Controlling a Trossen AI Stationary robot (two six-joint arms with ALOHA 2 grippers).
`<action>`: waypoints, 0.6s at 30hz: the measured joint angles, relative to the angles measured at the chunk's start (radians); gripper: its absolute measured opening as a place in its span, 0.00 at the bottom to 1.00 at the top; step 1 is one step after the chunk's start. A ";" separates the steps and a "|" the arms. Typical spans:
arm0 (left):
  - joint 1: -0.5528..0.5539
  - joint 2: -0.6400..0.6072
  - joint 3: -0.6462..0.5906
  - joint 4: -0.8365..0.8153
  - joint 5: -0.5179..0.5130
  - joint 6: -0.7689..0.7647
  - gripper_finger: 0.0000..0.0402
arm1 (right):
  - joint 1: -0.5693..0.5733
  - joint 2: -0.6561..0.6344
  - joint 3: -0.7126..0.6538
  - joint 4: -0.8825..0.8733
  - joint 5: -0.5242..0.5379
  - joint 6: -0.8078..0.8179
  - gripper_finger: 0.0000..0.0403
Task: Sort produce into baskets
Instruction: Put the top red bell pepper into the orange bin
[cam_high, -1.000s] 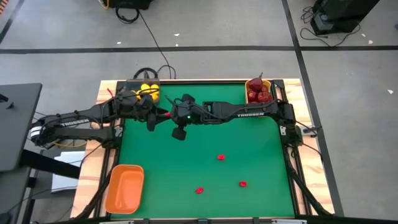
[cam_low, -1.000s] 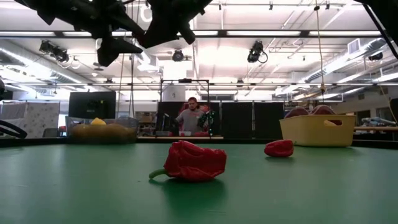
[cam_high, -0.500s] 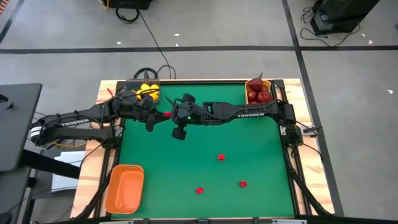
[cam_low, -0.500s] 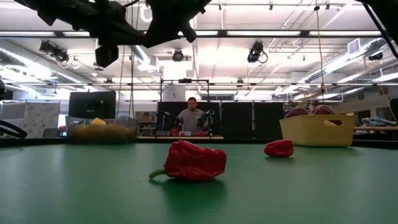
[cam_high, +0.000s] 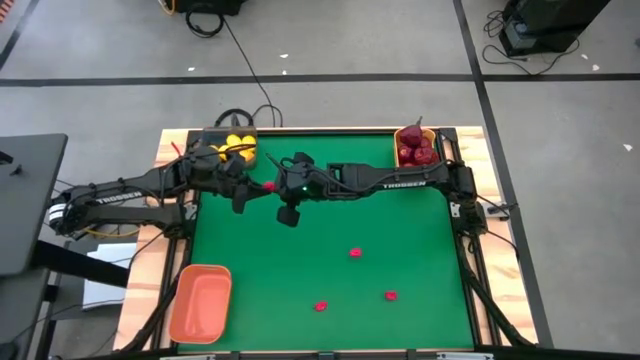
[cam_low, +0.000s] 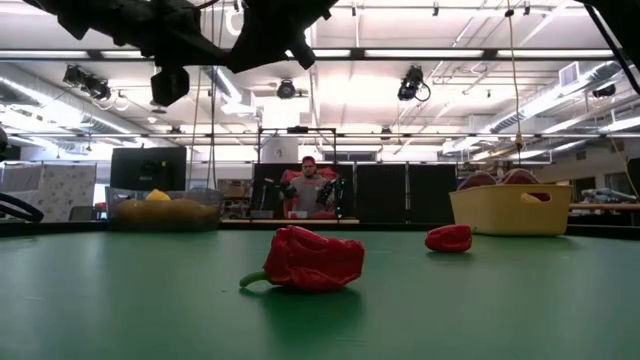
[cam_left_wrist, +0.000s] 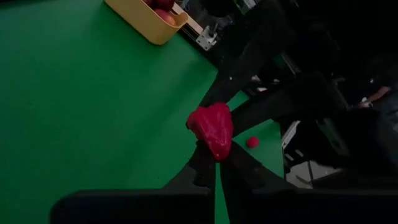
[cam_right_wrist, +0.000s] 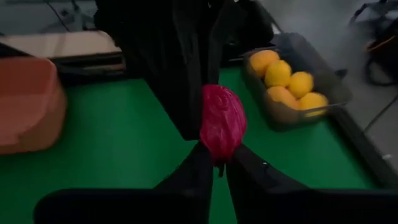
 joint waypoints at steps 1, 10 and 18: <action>0.000 -0.004 0.010 -0.021 0.003 0.016 0.03 | -0.001 0.000 0.000 0.000 -0.014 0.021 0.14; 0.000 -0.023 0.243 -0.389 -0.113 0.222 0.00 | -0.020 0.003 -0.001 -0.001 -0.176 0.158 0.40; -0.025 -0.026 0.382 -0.782 -0.202 0.208 0.00 | -0.030 0.003 -0.001 -0.097 -0.196 0.237 0.57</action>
